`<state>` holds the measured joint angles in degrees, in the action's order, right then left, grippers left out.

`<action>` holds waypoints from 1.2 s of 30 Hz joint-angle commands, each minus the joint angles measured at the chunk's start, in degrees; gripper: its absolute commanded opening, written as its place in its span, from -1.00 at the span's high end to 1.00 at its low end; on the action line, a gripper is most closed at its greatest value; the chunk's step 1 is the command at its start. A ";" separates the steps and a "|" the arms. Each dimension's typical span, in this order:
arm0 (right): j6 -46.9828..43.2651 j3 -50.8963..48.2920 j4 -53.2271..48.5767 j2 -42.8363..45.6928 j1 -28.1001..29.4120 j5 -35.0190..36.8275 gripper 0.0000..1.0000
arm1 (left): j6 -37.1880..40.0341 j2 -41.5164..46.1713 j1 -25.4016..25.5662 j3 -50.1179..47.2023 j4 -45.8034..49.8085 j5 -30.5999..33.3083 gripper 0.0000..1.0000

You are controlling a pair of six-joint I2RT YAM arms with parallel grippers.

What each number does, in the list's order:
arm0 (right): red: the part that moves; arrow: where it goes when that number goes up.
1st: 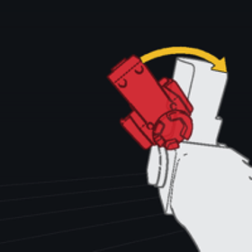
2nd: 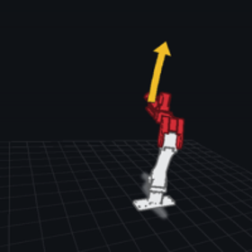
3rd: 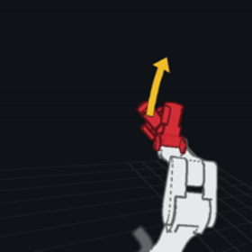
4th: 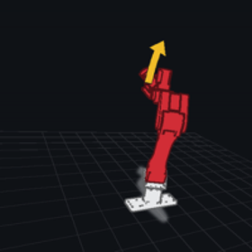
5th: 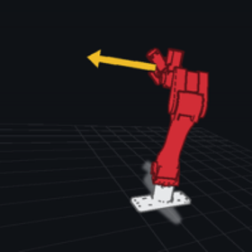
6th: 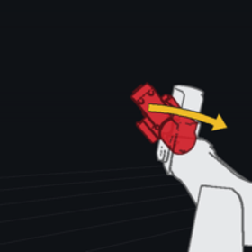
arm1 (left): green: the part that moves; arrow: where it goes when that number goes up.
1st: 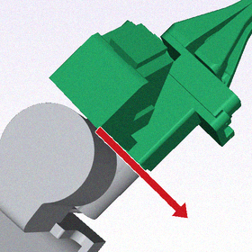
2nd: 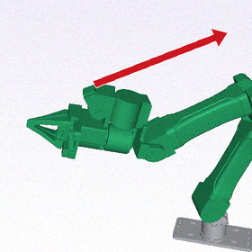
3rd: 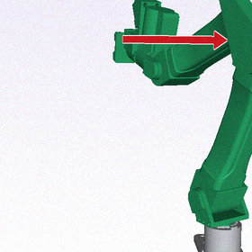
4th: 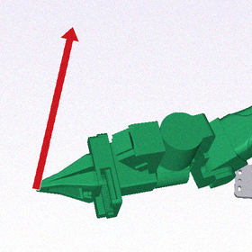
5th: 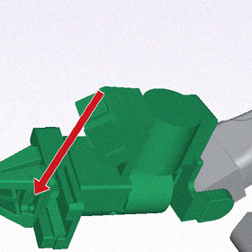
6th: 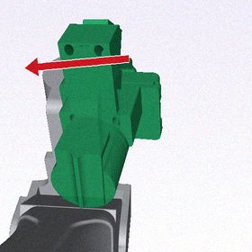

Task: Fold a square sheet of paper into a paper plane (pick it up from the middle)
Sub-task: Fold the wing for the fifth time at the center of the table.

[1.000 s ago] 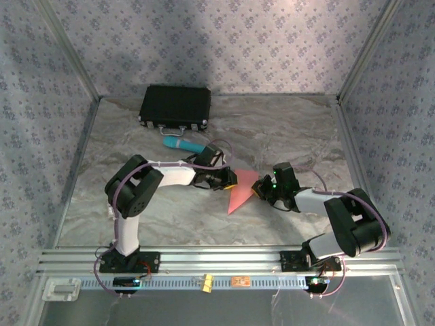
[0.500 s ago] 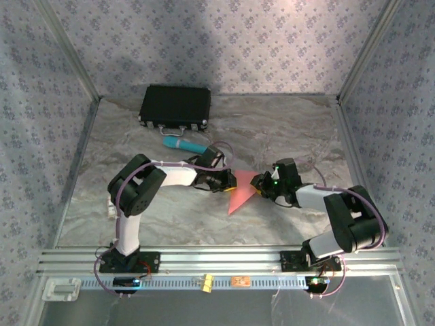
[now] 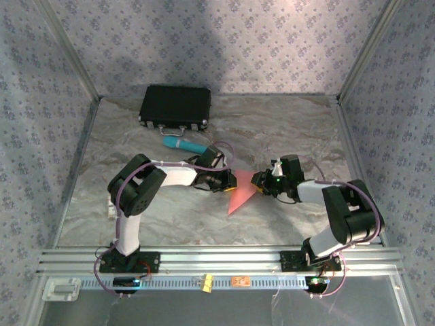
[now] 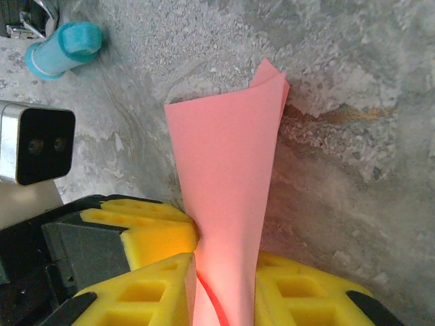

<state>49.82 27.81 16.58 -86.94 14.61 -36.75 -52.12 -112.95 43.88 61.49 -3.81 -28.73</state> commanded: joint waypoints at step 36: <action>17.57 -1.84 0.21 5.72 4.32 12.18 0.98 | 23.78 18.15 15.14 -7.37 12.06 32.23 0.17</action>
<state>64.16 25.89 17.61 -82.67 18.28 -26.79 -34.30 -94.28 55.94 54.02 3.29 -4.91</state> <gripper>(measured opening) 0.052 0.406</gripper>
